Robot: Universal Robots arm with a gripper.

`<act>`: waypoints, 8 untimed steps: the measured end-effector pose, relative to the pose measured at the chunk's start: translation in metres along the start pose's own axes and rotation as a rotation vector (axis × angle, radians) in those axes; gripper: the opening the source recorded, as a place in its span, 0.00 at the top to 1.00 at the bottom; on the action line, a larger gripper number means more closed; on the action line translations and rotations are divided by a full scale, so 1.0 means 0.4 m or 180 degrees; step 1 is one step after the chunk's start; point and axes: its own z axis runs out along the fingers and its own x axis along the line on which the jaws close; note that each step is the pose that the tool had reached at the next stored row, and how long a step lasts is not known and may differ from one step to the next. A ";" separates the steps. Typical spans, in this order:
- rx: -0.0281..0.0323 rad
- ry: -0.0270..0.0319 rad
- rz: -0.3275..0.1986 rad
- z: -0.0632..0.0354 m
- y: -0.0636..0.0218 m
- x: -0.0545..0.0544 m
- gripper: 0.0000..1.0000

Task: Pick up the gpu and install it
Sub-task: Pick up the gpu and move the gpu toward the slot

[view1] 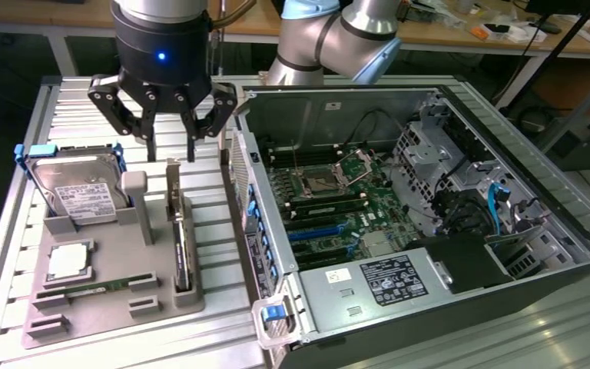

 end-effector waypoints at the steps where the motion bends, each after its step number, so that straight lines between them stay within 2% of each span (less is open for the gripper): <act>1: 0.0000 0.0000 0.0000 0.000 -0.002 0.000 0.52; 8: 0.0000 0.0000 0.0000 0.001 -0.015 -0.001 0.52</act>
